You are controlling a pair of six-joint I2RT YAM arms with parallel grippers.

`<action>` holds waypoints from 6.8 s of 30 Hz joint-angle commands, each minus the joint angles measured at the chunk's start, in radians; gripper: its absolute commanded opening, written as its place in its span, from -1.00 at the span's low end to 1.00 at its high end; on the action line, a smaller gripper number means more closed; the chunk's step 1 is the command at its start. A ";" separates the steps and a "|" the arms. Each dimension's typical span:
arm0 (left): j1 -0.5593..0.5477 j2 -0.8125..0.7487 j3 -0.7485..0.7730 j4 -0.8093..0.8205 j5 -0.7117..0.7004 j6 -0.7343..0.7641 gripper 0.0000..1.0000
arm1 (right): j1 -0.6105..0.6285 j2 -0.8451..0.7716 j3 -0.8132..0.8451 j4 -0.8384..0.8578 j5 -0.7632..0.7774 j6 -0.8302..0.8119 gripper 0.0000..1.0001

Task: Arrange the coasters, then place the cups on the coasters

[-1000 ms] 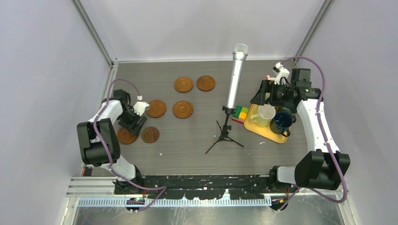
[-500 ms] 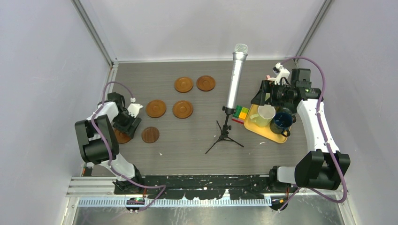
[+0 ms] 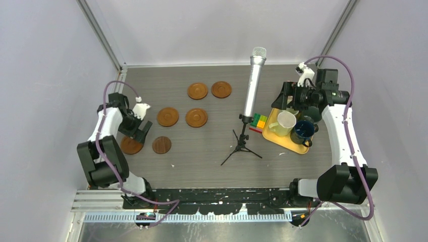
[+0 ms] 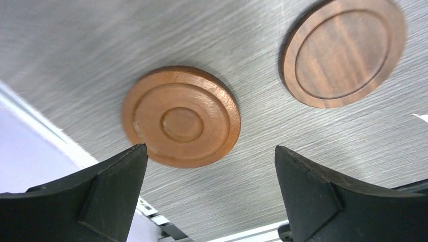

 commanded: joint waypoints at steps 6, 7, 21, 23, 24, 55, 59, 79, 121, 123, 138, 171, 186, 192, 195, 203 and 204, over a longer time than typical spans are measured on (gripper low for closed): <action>0.001 -0.106 0.216 -0.195 0.191 -0.034 0.99 | -0.006 0.008 0.149 -0.123 0.060 -0.099 0.74; -0.006 -0.109 0.230 -0.209 0.210 -0.038 0.99 | -0.007 0.008 0.156 -0.144 0.070 -0.120 0.74; -0.418 -0.067 0.283 -0.073 0.363 -0.253 0.99 | -0.047 0.020 0.101 -0.308 0.193 -0.346 0.73; -0.466 -0.025 0.334 -0.058 0.373 -0.293 0.96 | -0.050 0.024 0.091 -0.324 0.218 -0.360 0.73; -0.488 -0.003 0.359 -0.056 0.375 -0.310 0.96 | -0.056 0.024 0.087 -0.338 0.223 -0.368 0.73; -0.592 0.145 0.400 0.110 0.363 -0.447 0.90 | -0.631 0.350 -0.103 0.072 0.228 -0.065 0.05; -0.592 0.138 0.381 0.126 0.362 -0.440 0.90 | -0.630 0.416 -0.105 0.088 0.215 -0.052 0.01; -0.592 0.162 0.340 0.165 0.388 -0.457 0.90 | -0.559 0.596 -0.090 0.139 0.138 0.048 -0.40; -0.592 0.239 0.420 0.144 0.397 -0.480 0.89 | -0.296 0.703 -0.013 0.283 0.042 0.316 -0.99; -0.592 0.241 0.426 0.142 0.397 -0.483 0.89 | -0.278 0.705 -0.012 0.289 0.029 0.320 -0.98; -0.604 0.310 0.588 0.097 0.437 -0.393 0.93 | -0.193 0.685 -0.015 0.286 -0.012 0.320 -0.83; -0.945 1.030 1.569 0.076 0.257 -0.066 0.87 | -0.410 0.161 -0.060 -0.052 -0.334 0.085 0.26; -0.986 1.076 1.571 0.146 0.295 -0.038 0.55 | -0.425 0.160 -0.068 -0.036 -0.369 0.091 0.26; -0.986 1.081 1.563 0.156 0.312 -0.040 0.33 | -0.447 0.166 -0.065 -0.037 -0.378 0.083 0.26; -0.988 1.079 1.556 0.160 0.316 -0.039 0.20 | -0.456 0.168 -0.067 -0.038 -0.384 0.082 0.26; -0.990 1.063 1.541 0.163 0.325 -0.069 -0.28 | -0.476 0.171 -0.070 -0.037 -0.398 0.078 0.25; -0.991 1.057 1.537 0.168 0.328 -0.077 -0.36 | -0.478 0.171 -0.071 -0.038 -0.402 0.078 0.25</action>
